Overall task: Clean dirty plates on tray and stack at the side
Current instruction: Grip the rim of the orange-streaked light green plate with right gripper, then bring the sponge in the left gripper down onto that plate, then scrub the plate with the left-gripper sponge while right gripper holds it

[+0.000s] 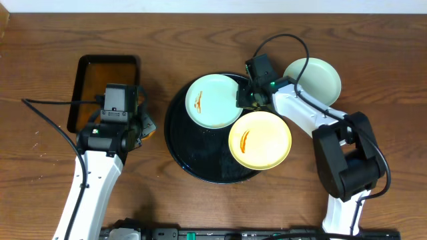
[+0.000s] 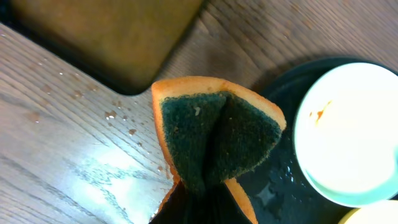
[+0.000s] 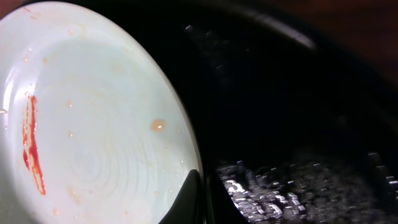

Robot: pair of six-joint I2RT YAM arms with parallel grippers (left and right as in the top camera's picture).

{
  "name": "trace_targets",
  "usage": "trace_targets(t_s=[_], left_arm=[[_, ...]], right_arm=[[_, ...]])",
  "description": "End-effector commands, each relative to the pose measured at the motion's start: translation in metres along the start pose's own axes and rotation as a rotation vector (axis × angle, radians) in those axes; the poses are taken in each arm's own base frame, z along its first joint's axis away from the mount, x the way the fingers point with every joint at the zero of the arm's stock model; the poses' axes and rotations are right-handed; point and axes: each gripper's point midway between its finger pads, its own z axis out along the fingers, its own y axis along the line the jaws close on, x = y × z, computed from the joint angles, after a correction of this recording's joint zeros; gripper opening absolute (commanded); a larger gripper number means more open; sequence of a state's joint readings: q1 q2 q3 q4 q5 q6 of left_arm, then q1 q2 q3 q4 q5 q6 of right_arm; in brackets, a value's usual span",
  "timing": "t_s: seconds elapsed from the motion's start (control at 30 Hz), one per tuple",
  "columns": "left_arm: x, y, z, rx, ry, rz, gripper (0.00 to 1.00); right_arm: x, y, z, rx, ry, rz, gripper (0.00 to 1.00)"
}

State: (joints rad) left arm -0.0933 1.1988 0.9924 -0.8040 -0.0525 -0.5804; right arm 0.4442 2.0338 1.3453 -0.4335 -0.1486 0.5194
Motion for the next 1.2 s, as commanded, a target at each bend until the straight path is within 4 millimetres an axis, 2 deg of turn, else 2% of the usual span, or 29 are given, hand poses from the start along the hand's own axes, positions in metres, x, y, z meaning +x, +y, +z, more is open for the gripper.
trace_targets(t_s=[0.0,0.17,0.27,0.4,0.53,0.63,0.77,1.0,1.17], left_arm=[[0.003,-0.002,0.001,0.020,0.016,-0.017,0.08],[0.010,-0.019,0.000,0.114,0.061,-0.015,0.08],[0.011,-0.028,-0.001,0.150,0.064,-0.007,0.08],[0.017,-0.037,0.004,0.168,0.068,0.022,0.08],[0.030,-0.051,0.018,0.173,0.112,0.027,0.08],[0.044,-0.076,0.034,0.216,0.162,0.076,0.08],[0.058,-0.094,0.054,0.223,0.193,0.127,0.08],[0.064,-0.103,0.074,0.217,0.205,0.152,0.08],[0.063,-0.106,0.079,0.222,0.200,0.153,0.08]], right_arm=[[0.016,0.022,0.003,-0.045,0.038,-0.042,0.01],[0.038,0.049,0.006,-0.067,0.070,-0.107,0.01],[0.047,0.057,0.007,-0.070,0.084,-0.129,0.02],[0.057,0.055,0.008,-0.018,0.091,-0.147,0.02],[0.058,0.055,0.008,-0.015,0.095,-0.148,0.02],[0.057,0.055,0.008,-0.015,0.094,-0.148,0.01],[0.058,0.054,0.008,-0.011,0.096,-0.150,0.01],[0.055,0.056,-0.002,-0.010,0.102,-0.215,0.01],[0.051,0.061,-0.019,0.007,0.137,-0.291,0.12]])
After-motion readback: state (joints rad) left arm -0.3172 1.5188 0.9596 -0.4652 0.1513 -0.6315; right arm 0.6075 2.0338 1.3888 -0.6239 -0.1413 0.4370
